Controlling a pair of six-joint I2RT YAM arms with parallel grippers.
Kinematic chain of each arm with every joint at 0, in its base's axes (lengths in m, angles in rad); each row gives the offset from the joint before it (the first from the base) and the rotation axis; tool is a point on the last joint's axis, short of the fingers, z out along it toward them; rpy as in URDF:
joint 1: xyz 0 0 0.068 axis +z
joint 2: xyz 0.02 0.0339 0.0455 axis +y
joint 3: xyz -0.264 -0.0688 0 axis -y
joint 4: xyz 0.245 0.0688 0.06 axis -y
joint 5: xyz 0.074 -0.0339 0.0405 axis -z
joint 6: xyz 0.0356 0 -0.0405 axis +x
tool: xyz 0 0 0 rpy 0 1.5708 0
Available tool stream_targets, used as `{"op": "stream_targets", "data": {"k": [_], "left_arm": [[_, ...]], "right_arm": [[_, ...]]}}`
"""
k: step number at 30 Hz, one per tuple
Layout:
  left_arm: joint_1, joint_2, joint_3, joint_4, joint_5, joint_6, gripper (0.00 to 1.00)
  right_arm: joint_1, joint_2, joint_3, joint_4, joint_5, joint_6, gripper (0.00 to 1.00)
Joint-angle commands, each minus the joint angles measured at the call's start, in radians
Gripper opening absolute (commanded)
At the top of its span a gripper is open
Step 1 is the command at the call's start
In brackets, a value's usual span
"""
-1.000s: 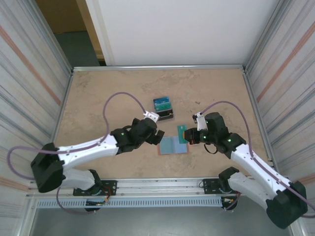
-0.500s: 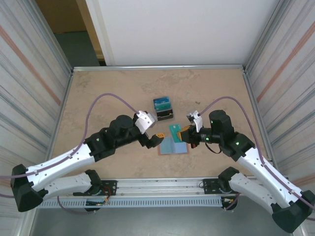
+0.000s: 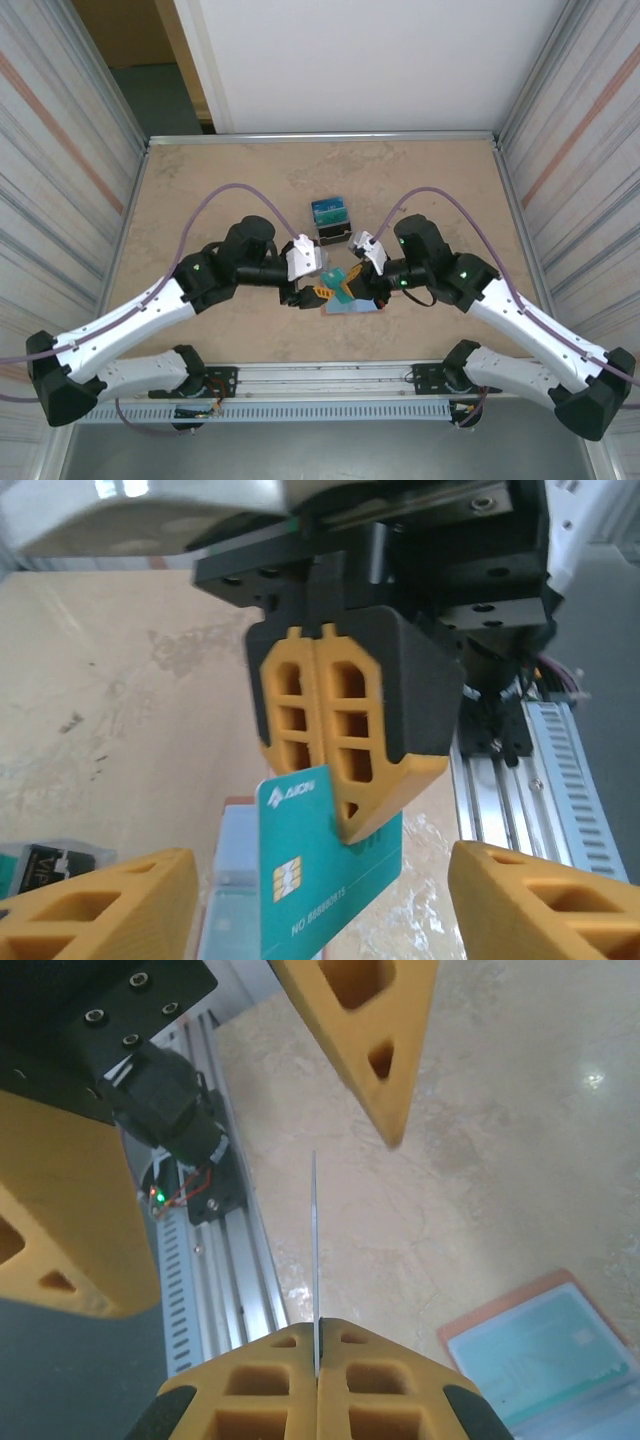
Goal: Take the credit cards out of the card holder
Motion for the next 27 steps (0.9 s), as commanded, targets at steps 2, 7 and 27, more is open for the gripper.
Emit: {"op": "stream_targets", "data": {"k": [2, 7, 27], "left_arm": [[0.006, 0.029, 0.045, -0.108, 0.090, 0.070, 0.42], [0.004, 0.052, 0.046, -0.114, 0.076, 0.083, 0.02], [0.010, -0.260, -0.276, 0.336, -0.282, -0.247, 0.00]], "right_arm": [[0.014, 0.019, 0.057, -0.050, -0.023, -0.073, 0.00], [0.015, 0.052, 0.084, -0.057, -0.036, -0.091, 0.01], [-0.151, -0.216, -0.116, 0.281, 0.076, 0.200, 0.99]]}}
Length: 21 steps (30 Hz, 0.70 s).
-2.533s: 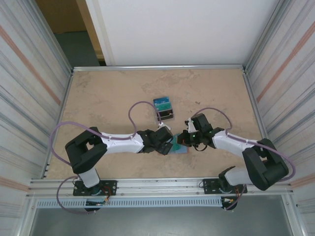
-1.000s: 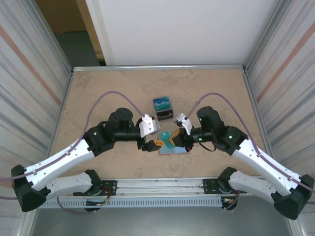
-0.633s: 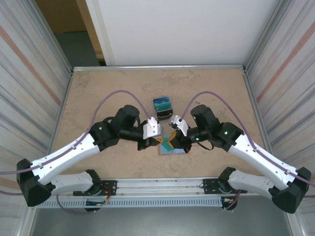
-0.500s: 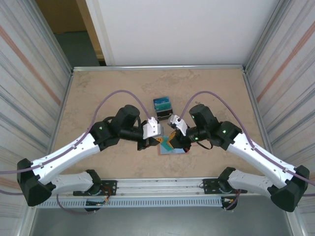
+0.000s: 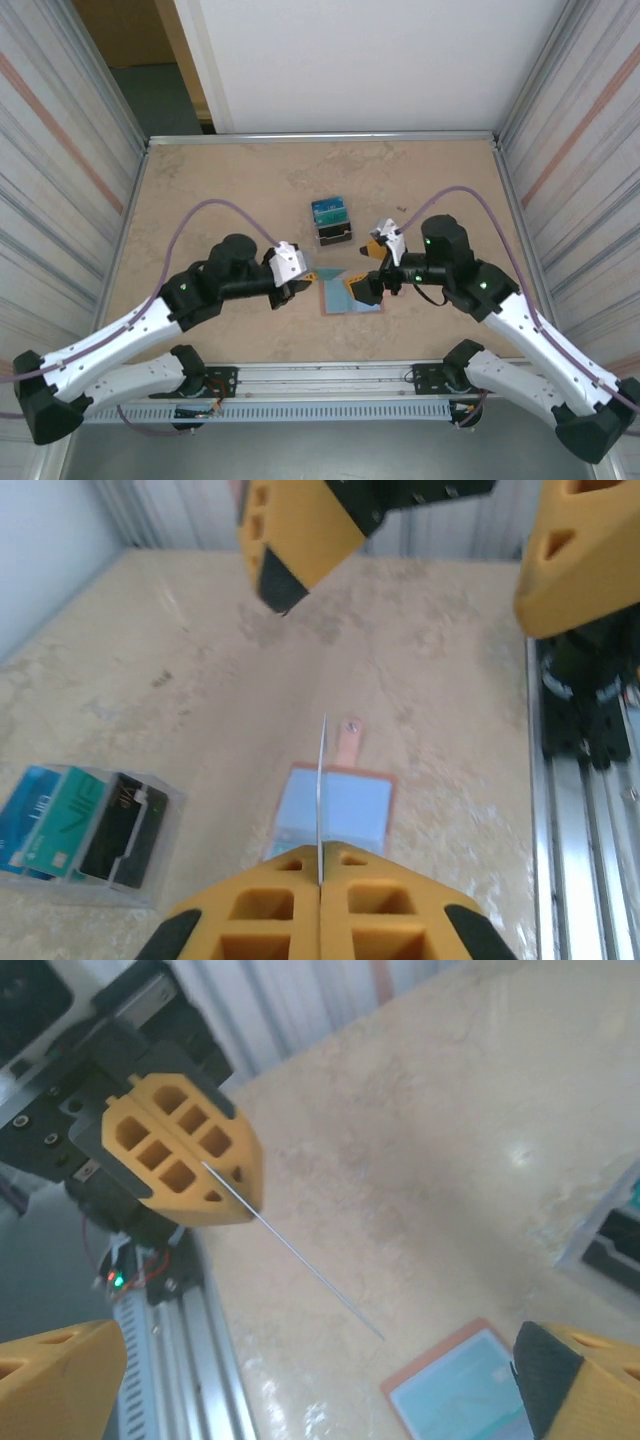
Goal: Take the credit cards out of the card holder
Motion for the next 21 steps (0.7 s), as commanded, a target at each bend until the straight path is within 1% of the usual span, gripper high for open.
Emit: {"op": "stream_targets", "data": {"k": [1, 3, 6, 8, 9, 12, 16, 19, 21], "left_arm": [[0.005, -0.087, -0.083, 0.209, -0.080, -0.175, 0.00], [0.007, -0.127, -0.127, 0.271, -0.100, -0.234, 0.00], [0.012, -0.170, -0.174, 0.344, -0.103, -0.306, 0.00], [0.018, -0.186, -0.196, 0.389, -0.098, -0.351, 0.00], [0.021, -0.192, -0.209, 0.419, -0.091, -0.379, 0.00], [0.033, -0.190, -0.250, 0.532, -0.067, -0.466, 0.00], [0.059, -0.163, -0.307, 0.698, -0.042, -0.596, 0.00], [0.081, -0.139, -0.334, 0.791, -0.023, -0.674, 0.00], [0.092, -0.124, -0.345, 0.842, -0.018, -0.713, 0.00]], "right_arm": [[-0.034, -0.082, -0.058, 0.162, 0.055, 0.131, 0.99], [-0.049, -0.131, -0.095, 0.209, 0.089, 0.172, 0.99], [-0.064, -0.179, -0.142, 0.257, 0.201, 0.267, 0.99], [-0.073, -0.186, -0.165, 0.269, 0.289, 0.358, 0.99], [-0.081, -0.178, -0.178, 0.287, 0.295, 0.373, 0.99], [-0.090, -0.136, -0.213, 0.367, 0.244, 0.407, 0.99], [-0.093, -0.055, -0.263, 0.571, 0.136, 0.499, 0.99], [-0.098, 0.015, -0.243, 0.645, -0.007, 0.497, 0.99], [-0.098, 0.054, -0.244, 0.739, -0.098, 0.513, 0.99]]}}
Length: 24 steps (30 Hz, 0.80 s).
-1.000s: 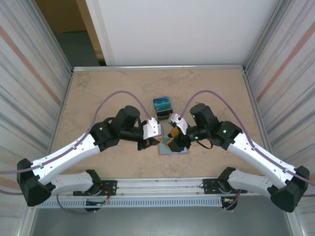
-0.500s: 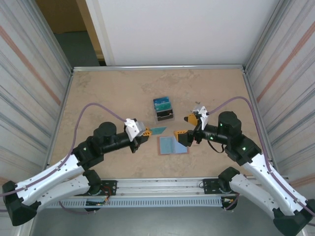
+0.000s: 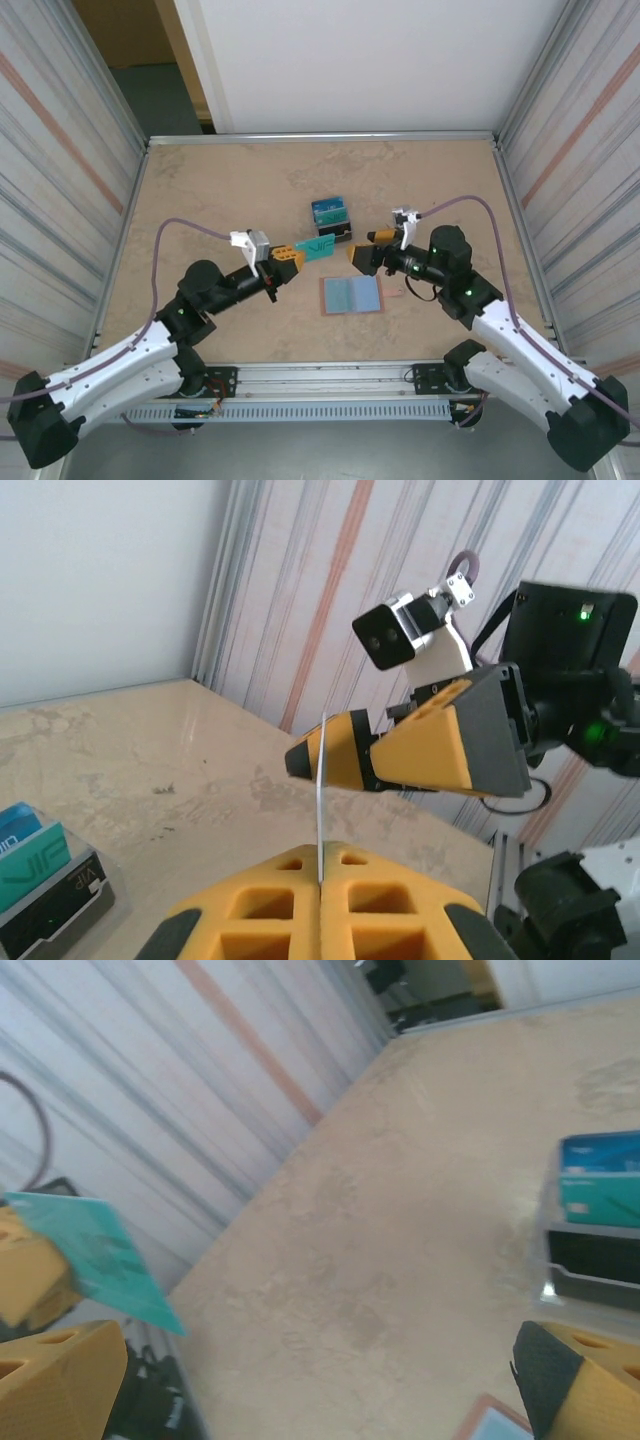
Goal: Take the credit cards out of the card holder
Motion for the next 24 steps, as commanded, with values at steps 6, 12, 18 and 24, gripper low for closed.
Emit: {"op": "stream_targets", "data": {"k": [6, 12, 18, 24], "left_arm": [[0.024, 0.047, -0.024, 0.255, 0.061, -0.179, 0.00], [0.023, 0.077, -0.024, 0.301, 0.065, -0.196, 0.00], [0.025, 0.079, -0.030, 0.301, 0.058, -0.201, 0.00], [0.026, 0.075, -0.027, 0.281, 0.044, -0.203, 0.00]], "right_arm": [[0.024, 0.138, 0.033, 0.402, -0.282, 0.126, 0.94], [0.049, 0.251, 0.066, 0.544, -0.344, 0.189, 0.65], [0.060, 0.257, 0.080, 0.561, -0.343, 0.179, 0.28], [0.069, 0.236, 0.085, 0.505, -0.334, 0.139, 0.00]]}}
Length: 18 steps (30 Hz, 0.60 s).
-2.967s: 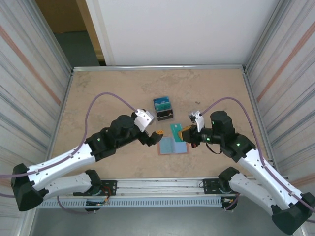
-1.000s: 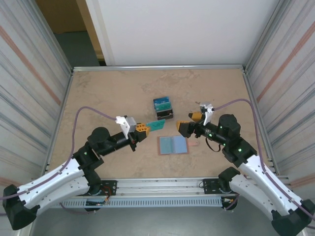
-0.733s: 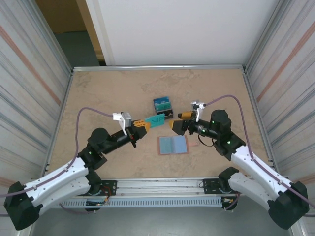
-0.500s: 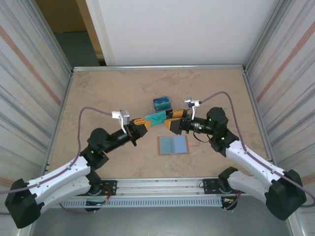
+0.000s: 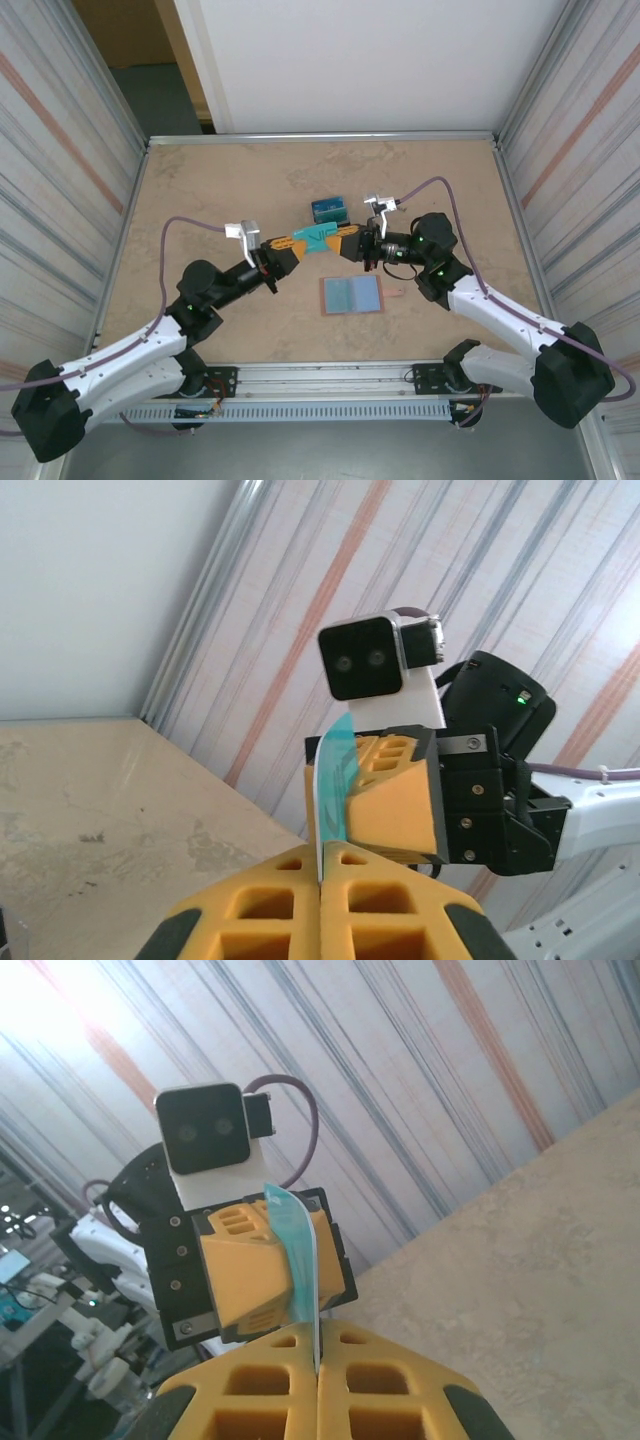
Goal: Take the credit cards out of the card holder
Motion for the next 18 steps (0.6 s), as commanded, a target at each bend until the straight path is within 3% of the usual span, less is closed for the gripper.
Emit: {"op": "stream_targets", "data": {"k": [1, 3, 5, 8, 11, 18], "left_arm": [[0.001, -0.009, 0.001, 0.014, 0.002, -0.005, 0.00], [0.007, -0.023, 0.013, -0.026, 0.008, 0.011, 0.10], [0.017, -0.055, 0.043, -0.116, 0.021, 0.052, 0.35], [0.032, -0.116, 0.130, -0.349, 0.030, 0.167, 0.57], [0.035, -0.142, 0.258, -0.625, 0.046, 0.323, 0.65], [0.035, 0.007, 0.586, -1.113, 0.223, 0.602, 0.66]], "right_arm": [[0.010, -0.029, 0.030, -0.027, 0.001, -0.042, 0.00], [0.012, -0.050, 0.034, -0.089, 0.015, -0.078, 0.00], [0.015, -0.086, 0.048, -0.190, 0.041, -0.136, 0.00], [0.019, -0.148, 0.073, -0.363, 0.083, -0.233, 0.00], [0.021, -0.204, 0.093, -0.522, 0.120, -0.317, 0.00], [0.023, -0.259, 0.139, -0.771, 0.128, -0.441, 0.00]]}}
